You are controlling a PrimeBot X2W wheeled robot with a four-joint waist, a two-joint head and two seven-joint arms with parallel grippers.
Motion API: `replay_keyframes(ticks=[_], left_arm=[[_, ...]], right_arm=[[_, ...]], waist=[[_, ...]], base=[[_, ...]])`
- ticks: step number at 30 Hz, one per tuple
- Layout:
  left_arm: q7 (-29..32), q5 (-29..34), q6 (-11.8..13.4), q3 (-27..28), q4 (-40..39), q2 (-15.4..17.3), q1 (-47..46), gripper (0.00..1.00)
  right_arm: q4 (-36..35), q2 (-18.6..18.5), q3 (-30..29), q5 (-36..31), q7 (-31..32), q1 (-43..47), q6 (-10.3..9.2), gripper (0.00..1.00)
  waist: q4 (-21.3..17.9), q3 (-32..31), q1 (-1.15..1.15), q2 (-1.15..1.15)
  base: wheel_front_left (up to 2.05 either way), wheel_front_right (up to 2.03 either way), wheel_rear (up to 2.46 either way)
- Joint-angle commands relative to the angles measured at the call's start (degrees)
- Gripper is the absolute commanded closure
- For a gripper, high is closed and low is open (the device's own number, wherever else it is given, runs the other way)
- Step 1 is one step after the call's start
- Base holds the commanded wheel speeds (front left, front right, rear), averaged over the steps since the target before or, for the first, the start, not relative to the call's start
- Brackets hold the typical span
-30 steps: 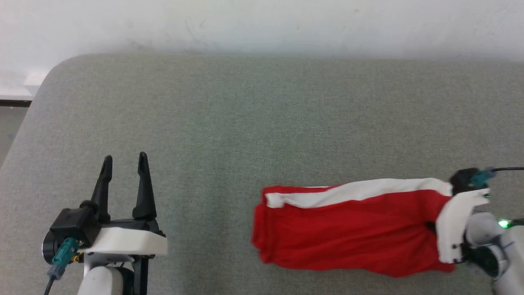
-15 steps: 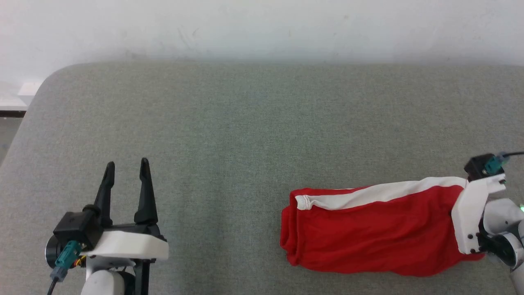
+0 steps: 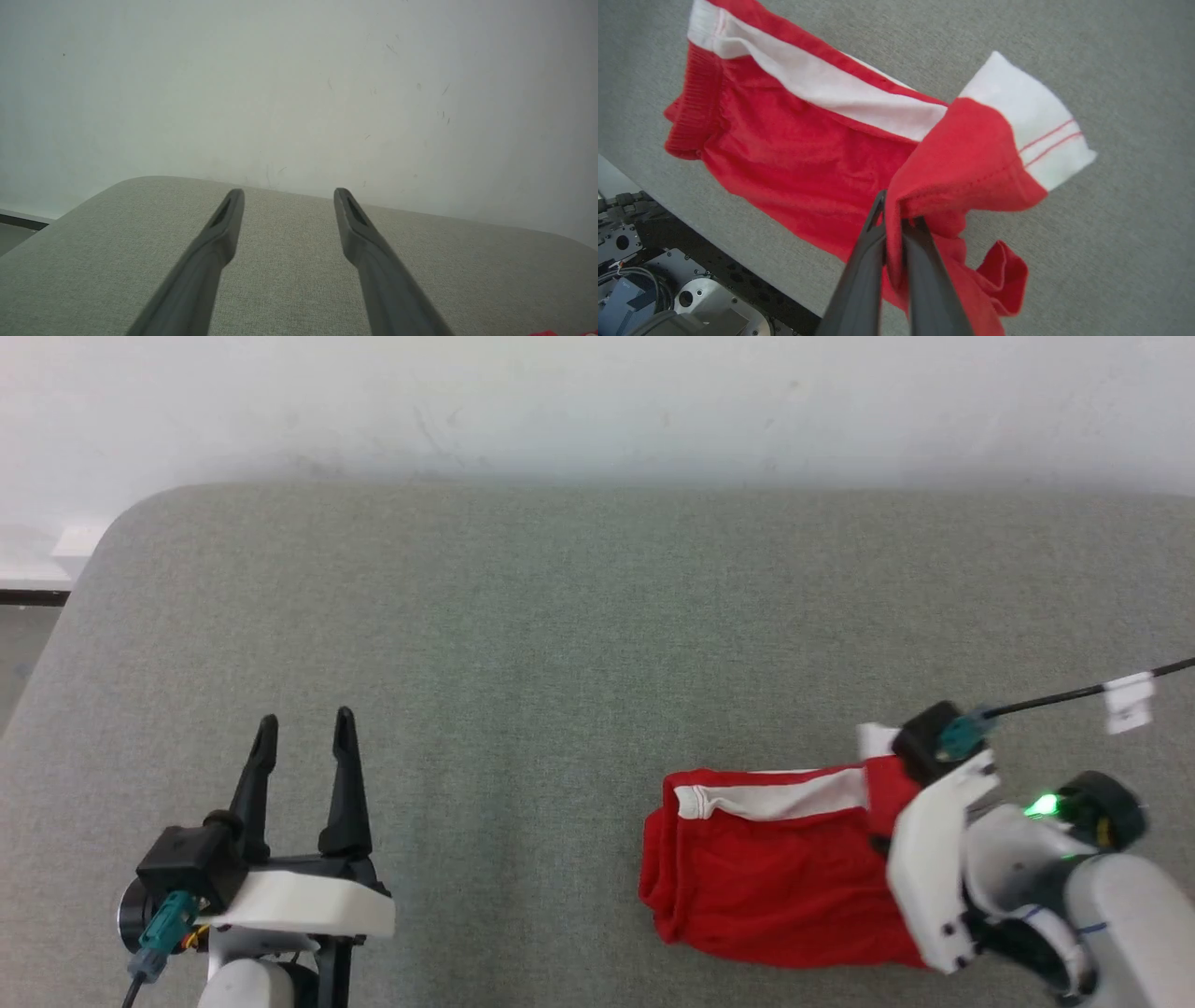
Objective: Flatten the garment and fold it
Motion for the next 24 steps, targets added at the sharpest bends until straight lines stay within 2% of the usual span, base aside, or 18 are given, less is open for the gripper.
replay_keyframes(ticks=[1, 10, 17, 18, 19, 20, 24], left_arm=[[-0.3, 0.6, -0.3, -0.1, 0.1, -0.2, 0.0, 0.0], [-0.3, 0.9, -1.1, -1.1, 1.1, -0.4, -0.5, 0.0], [-0.3, 0.9, -1.4, -1.4, 1.7, -0.5, -0.5, 0.0], [-0.3, 0.9, -1.5, -1.4, 1.7, -0.6, -0.5, 0.0], [-0.3, 0.9, -1.5, -1.4, 1.8, -0.6, -0.4, 0.0], [-0.3, 0.9, -1.5, -1.4, 1.9, -0.6, -0.3, 0.0], [-0.3, 0.9, -1.5, -1.2, 2.0, -0.7, 0.1, 0.0]], right_arm=[[-0.4, 0.8, 0.6, 0.3, 0.0, 0.2, -0.12, 1.0], [2.7, 6.3, 8.6, 0.5, -1.8, -2.4, -0.12, 1.0], [7.7, 9.2, 10.4, -0.7, -4.4, -3.7, -0.12, 1.0], [8.4, 9.5, 10.4, -0.8, -4.5, -3.8, -0.12, 0.96], [8.9, 9.6, 10.7, -0.9, -4.6, -3.9, -0.12, 0.6], [9.1, 9.8, 10.9, -1.0, -4.9, -4.1, -0.12, 0.0], [8.5, 10.9, 11.9, -0.8, -5.6, -4.6, -0.12, 0.0]], waist=[[0.3, 0.1, 0.0, 0.0], [2.2, 0.7, 0.0, 0.0], [3.4, 0.6, 0.0, 0.0], [3.5, 0.6, 0.0, 0.0], [3.5, 0.5, 0.0, 0.0], [3.5, 0.4, 0.0, 0.0], [3.2, 0.0, 0.0, 0.0]], base=[[0.0, 0.0, 0.0], [0.0, 0.0, 0.0], [0.0, 0.0, 0.0], [0.0, 0.0, 0.0], [0.0, 0.0, 0.0], [0.0, 0.0, 0.0], [0.0, 0.0, 0.0]])
